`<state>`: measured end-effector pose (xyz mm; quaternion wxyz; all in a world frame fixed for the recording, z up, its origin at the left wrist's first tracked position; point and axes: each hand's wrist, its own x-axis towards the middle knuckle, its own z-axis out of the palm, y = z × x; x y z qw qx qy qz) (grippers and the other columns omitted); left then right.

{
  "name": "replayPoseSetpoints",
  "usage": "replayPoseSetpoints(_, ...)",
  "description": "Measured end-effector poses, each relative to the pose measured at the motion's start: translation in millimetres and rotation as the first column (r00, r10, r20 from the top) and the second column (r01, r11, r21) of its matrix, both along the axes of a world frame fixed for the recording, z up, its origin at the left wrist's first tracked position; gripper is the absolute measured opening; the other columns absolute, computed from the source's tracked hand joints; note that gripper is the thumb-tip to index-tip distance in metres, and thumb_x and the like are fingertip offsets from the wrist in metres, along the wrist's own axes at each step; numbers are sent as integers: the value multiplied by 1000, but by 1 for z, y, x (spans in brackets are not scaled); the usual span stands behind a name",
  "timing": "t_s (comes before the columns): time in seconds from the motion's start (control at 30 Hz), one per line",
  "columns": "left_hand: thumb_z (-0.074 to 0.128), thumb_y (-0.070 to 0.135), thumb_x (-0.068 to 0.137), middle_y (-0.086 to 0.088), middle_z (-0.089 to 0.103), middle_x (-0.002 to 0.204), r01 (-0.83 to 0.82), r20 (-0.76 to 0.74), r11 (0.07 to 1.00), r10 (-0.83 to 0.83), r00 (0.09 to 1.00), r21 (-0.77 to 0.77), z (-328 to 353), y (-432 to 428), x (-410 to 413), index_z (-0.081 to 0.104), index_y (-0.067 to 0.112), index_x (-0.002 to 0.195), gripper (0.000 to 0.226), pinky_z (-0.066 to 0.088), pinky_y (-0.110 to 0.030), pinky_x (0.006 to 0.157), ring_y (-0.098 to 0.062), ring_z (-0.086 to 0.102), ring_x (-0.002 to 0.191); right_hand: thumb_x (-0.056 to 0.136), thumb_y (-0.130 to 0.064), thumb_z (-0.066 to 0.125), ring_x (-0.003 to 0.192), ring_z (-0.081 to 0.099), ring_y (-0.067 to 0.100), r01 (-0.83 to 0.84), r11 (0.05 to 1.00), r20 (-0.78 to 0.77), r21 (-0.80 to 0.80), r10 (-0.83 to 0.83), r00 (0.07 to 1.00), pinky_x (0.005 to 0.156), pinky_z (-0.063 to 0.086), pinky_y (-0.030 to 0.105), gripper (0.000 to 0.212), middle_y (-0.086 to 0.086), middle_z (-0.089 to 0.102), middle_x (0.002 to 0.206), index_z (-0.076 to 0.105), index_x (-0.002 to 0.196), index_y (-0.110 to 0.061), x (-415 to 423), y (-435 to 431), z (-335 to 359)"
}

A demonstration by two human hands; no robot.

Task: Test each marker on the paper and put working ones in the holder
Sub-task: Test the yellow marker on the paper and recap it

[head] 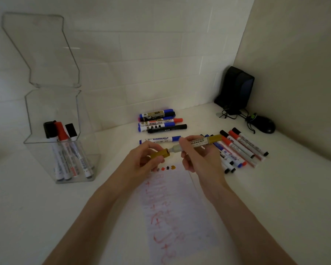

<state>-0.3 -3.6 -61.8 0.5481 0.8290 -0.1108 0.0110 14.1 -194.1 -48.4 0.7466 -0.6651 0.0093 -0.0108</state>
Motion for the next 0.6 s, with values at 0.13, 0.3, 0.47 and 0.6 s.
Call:
replayPoseSetpoints(0.13,58,21,99,5,70,87,-17,43,1000,16,999,12,-3,1,1,61,19,112,14,51,-19,63,-8,66,70,89,-36,75,58,68,24,-103,987,17,-123,105,994,47,48,26,28,9,76,80,72,100,-10,-4,3,3)
replayPoseSetpoints(0.3,59,15,98,0,73,86,-25,116,998,32,993,-61,-4,1,2,68,16,112,17,52,-21,63,-15,67,69,107,-38,38,53,59,28,-97,995,-124,18,98,987,46,43,26,56,19,74,76,75,88,0,-1,-5,4)
replayPoseSetpoints(0.47,59,8,97,-4,72,78,-54,164,985,82,983,-166,-8,-11,-2,72,15,109,19,53,-26,57,-19,68,66,105,-31,39,41,44,4,38,991,-178,132,-14,984,39,34,15,43,7,53,62,62,79,-5,-6,2,-5)
replayPoseSetpoints(0.6,57,6,98,-5,71,76,-59,182,982,92,979,-180,-10,-14,-1,72,14,107,19,52,-25,57,-20,67,65,105,-31,39,40,45,2,52,979,-169,199,-18,985,39,37,14,36,14,49,73,58,94,-2,-8,6,-6)
